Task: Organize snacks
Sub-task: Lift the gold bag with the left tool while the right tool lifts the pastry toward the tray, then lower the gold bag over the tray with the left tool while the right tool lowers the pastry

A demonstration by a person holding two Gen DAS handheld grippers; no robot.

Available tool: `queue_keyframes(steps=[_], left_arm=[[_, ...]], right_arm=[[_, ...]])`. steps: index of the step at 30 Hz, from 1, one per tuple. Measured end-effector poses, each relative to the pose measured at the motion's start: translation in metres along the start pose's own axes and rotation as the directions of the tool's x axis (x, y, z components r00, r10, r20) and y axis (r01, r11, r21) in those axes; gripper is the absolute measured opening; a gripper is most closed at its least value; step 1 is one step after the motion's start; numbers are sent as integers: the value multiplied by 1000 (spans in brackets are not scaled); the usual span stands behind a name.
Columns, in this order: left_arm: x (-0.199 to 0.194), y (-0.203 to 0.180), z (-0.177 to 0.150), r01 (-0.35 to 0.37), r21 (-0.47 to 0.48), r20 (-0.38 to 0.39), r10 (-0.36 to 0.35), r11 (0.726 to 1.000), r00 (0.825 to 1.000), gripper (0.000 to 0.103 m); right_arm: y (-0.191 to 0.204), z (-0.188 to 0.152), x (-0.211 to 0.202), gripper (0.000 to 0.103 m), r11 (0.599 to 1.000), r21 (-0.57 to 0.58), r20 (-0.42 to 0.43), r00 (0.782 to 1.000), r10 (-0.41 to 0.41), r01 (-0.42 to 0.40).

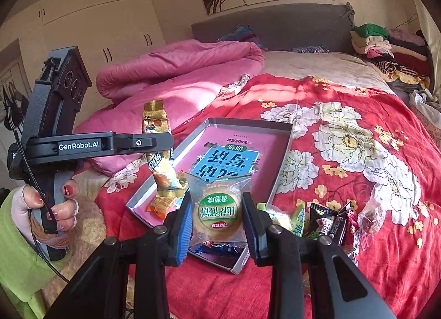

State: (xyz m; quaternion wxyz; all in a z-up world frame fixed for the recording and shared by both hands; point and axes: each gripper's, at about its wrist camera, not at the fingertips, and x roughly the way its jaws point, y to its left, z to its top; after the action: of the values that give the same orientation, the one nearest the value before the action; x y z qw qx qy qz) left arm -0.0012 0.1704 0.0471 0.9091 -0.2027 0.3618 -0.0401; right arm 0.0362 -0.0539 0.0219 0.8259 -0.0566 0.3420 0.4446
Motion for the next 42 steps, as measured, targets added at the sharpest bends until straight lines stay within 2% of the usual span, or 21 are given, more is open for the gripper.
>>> queue_keyframes(steps=[19,31,42], left_arm=[[-1,12,-6,-7,-22,-21,6,1000,1000,13],[9,20,-11,-10,-31,-65,8,999,998,13],[19,26,-14,-2,-44,-106,-3,999,994,13]], right_arm=[[17,17,11,34,999,-18,16,999,31,-31],[31,37,28,34,997,-46,19,998,60,-59],[40,36,44,34,997,-50,-9,998,65,-65]])
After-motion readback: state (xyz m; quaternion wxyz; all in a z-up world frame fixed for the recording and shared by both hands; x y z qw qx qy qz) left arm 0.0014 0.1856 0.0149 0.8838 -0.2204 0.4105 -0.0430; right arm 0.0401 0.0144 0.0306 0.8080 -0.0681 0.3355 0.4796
